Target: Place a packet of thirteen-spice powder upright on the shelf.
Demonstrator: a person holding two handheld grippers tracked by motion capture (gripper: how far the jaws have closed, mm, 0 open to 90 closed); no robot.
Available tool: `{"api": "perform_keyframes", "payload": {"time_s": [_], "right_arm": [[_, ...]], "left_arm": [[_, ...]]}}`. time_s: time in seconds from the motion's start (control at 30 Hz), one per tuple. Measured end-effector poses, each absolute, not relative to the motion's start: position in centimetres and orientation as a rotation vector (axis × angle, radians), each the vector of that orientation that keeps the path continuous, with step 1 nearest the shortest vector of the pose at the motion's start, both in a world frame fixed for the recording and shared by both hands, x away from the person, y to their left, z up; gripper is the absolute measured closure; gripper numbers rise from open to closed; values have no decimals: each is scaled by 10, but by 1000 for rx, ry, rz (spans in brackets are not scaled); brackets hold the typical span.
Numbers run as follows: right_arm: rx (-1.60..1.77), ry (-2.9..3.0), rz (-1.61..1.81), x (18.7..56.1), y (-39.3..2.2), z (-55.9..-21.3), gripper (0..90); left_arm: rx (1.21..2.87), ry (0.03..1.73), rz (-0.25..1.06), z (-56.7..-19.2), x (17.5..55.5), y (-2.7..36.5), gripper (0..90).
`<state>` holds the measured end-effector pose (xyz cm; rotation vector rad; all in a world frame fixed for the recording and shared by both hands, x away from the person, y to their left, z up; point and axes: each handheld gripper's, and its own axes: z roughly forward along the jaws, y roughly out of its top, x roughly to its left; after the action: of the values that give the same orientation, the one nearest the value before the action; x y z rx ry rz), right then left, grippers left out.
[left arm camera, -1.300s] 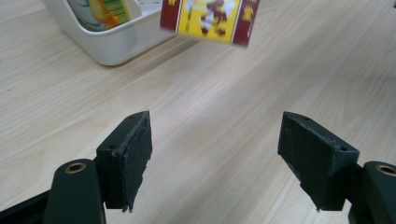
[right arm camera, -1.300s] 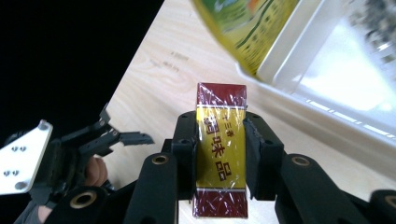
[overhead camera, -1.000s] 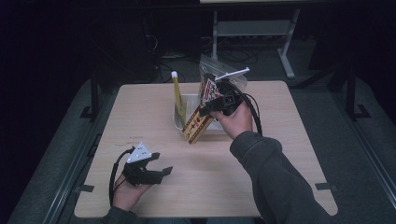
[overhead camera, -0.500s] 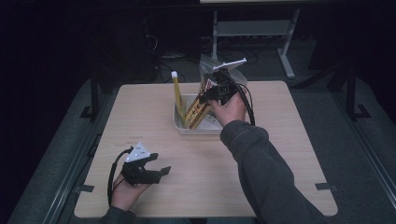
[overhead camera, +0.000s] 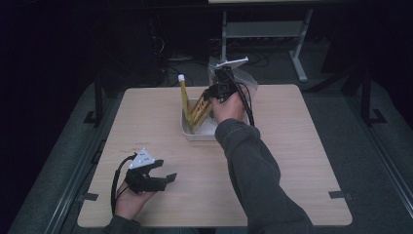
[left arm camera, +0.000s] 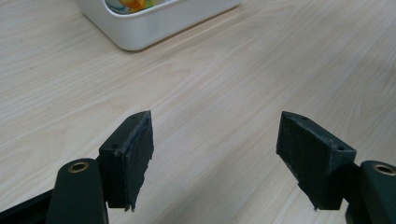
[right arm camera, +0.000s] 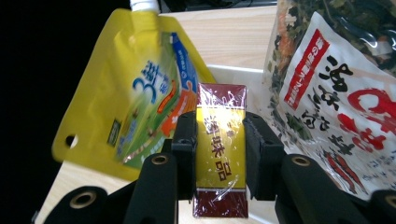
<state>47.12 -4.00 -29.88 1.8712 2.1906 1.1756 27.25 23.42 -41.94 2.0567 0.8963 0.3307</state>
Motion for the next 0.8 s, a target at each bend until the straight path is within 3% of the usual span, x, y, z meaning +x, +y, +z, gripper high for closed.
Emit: {"api": "perform_keyframes", "payload": {"time_s": [0.8], "right_arm": [[1948,2066,1181,478,-31,-320,671]], "left_arm": [[2055,894,328,-419,272,234,271]]}}
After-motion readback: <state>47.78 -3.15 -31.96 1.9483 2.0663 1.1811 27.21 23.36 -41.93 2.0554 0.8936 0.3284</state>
